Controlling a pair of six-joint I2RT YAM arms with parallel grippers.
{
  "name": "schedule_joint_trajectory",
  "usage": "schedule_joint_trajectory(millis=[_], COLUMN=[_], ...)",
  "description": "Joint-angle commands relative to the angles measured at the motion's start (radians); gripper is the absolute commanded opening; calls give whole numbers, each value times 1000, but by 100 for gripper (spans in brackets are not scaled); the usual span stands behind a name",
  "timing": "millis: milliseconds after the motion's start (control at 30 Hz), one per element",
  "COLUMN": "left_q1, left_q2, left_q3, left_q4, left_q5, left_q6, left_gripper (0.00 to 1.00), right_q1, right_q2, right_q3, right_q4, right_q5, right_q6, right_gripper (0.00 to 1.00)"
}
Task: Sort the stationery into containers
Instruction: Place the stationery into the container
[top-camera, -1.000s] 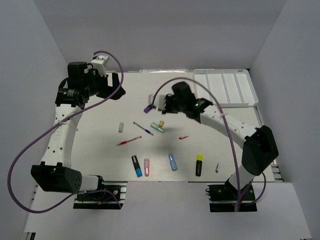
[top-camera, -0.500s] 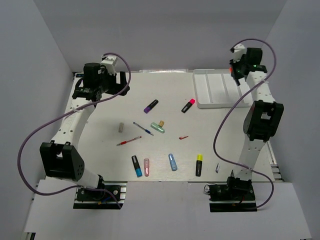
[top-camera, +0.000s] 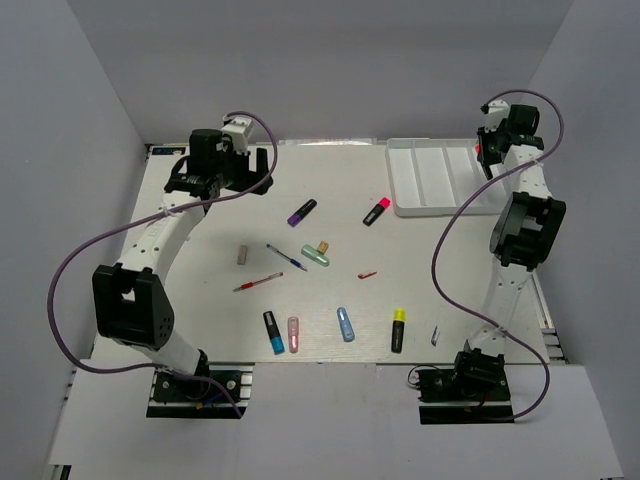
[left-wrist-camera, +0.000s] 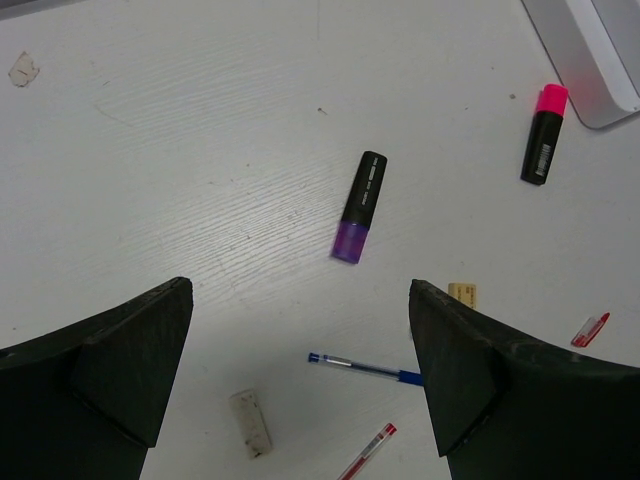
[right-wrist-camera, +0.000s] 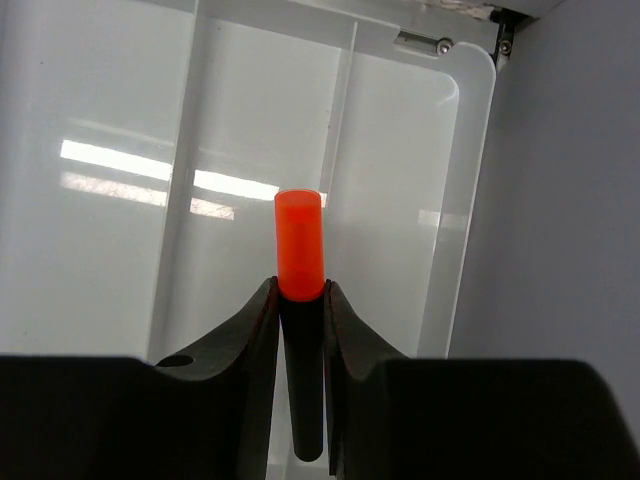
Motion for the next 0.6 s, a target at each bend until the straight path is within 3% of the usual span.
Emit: schedule_joint_trajectory(millis=[0,333,367,467,567], left_q1=[-11,-39,-39,-39,-39], left_q2=[-10,7,7,0,5], left_q3=[-3,-20,-22,-25,-16], left_q4=[20,24,23,24,18], left_q5=[-34,-43,-37,-43,-64], left_q6=[1,1,0,32,37], left_gripper=[98,98,98,98,98], right_q1=[-24,-52,-53,-58,-59], right_q2=[37,82,82,84,79], right_q3=[60,74,73,73,71], right_q4=[61,89,87,81,76], right_q5=[5,41,37,35,29], right_q6=[15,35,39,55,64], right_gripper=[0,0,20,48,61])
